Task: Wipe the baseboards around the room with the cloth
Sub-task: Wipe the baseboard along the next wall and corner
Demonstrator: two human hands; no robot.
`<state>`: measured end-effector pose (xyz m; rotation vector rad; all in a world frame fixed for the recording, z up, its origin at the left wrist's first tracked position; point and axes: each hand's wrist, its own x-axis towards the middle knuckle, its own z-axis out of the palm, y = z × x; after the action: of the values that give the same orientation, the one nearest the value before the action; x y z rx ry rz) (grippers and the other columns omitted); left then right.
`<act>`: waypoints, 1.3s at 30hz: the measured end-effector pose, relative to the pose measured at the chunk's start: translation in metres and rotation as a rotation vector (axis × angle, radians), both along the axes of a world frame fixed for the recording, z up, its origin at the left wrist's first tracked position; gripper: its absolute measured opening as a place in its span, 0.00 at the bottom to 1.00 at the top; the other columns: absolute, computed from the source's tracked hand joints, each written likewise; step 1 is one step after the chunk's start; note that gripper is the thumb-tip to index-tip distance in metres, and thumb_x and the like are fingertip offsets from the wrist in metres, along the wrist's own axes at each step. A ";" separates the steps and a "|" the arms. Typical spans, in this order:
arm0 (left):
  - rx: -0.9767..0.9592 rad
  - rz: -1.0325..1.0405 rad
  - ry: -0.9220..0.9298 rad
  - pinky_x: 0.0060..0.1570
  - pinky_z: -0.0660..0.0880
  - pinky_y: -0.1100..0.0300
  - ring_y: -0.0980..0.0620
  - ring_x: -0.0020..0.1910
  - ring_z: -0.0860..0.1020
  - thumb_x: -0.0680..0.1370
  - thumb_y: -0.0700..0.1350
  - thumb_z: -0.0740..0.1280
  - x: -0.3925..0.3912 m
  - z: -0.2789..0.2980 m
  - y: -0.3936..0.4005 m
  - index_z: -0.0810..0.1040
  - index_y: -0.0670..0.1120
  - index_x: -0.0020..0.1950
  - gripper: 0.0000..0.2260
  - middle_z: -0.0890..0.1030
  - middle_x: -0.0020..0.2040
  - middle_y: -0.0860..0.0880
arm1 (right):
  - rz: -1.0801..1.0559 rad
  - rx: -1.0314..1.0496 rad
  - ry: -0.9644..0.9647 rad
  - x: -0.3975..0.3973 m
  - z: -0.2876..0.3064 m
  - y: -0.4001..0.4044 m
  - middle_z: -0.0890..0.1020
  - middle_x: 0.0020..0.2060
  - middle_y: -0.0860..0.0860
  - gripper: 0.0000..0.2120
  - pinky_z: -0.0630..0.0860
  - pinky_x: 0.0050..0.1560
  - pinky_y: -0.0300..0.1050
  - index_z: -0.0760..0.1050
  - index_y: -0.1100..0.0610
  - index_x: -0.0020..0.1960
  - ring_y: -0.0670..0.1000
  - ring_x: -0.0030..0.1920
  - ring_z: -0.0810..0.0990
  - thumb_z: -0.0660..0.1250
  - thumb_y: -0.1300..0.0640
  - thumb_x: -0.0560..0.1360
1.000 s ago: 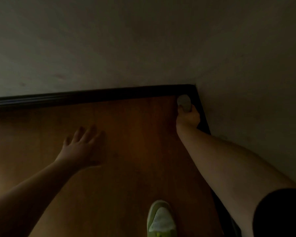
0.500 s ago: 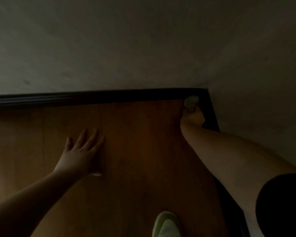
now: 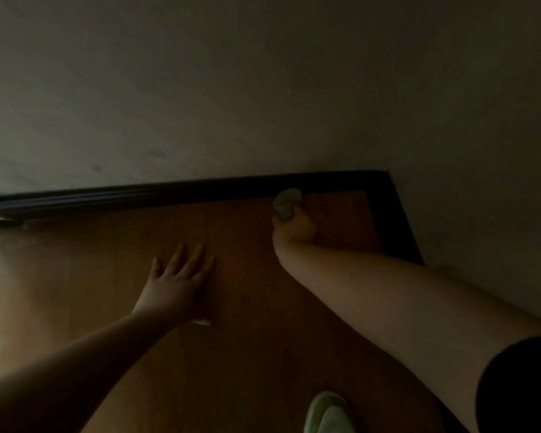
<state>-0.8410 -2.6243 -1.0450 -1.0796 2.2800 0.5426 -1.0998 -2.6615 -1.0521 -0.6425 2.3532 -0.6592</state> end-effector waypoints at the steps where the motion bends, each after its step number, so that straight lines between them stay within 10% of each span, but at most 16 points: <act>1: -0.006 -0.016 -0.002 0.74 0.45 0.32 0.42 0.75 0.29 0.66 0.75 0.65 0.000 0.001 0.001 0.23 0.57 0.72 0.57 0.26 0.76 0.50 | 0.042 -0.026 -0.009 0.004 0.007 0.003 0.79 0.60 0.56 0.16 0.72 0.58 0.42 0.76 0.57 0.64 0.57 0.60 0.77 0.67 0.52 0.78; 10: -0.016 -0.112 -0.016 0.74 0.56 0.38 0.45 0.80 0.42 0.71 0.70 0.67 0.048 0.032 -0.052 0.32 0.55 0.78 0.53 0.35 0.80 0.50 | 0.107 -0.009 0.117 0.000 0.040 0.015 0.80 0.59 0.57 0.20 0.71 0.52 0.41 0.75 0.57 0.66 0.58 0.59 0.79 0.69 0.49 0.77; 16: 0.028 0.199 -0.075 0.73 0.49 0.32 0.44 0.76 0.30 0.58 0.69 0.77 0.098 0.006 -0.013 0.22 0.50 0.72 0.70 0.24 0.74 0.49 | -0.101 -0.086 0.096 0.061 0.008 -0.002 0.66 0.74 0.56 0.29 0.60 0.73 0.46 0.65 0.57 0.76 0.58 0.72 0.66 0.69 0.52 0.77; 28: -0.068 0.387 0.079 0.77 0.47 0.41 0.47 0.78 0.34 0.76 0.66 0.62 0.130 0.002 0.033 0.28 0.52 0.76 0.47 0.29 0.76 0.49 | 0.011 -0.006 0.085 0.156 0.014 -0.020 0.68 0.73 0.56 0.26 0.62 0.73 0.53 0.67 0.57 0.74 0.59 0.73 0.64 0.66 0.54 0.79; 39: -0.253 0.621 0.180 0.76 0.56 0.43 0.49 0.80 0.46 0.72 0.70 0.62 0.180 -0.006 0.042 0.43 0.50 0.81 0.48 0.44 0.81 0.50 | 0.324 -0.219 0.132 0.161 0.015 0.018 0.71 0.71 0.53 0.26 0.66 0.72 0.53 0.67 0.54 0.75 0.56 0.71 0.68 0.67 0.52 0.78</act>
<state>-0.6608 -2.5821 -1.0507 -1.9592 2.1772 0.6139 -0.9386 -2.6437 -1.0371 -1.1675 2.2382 -0.7490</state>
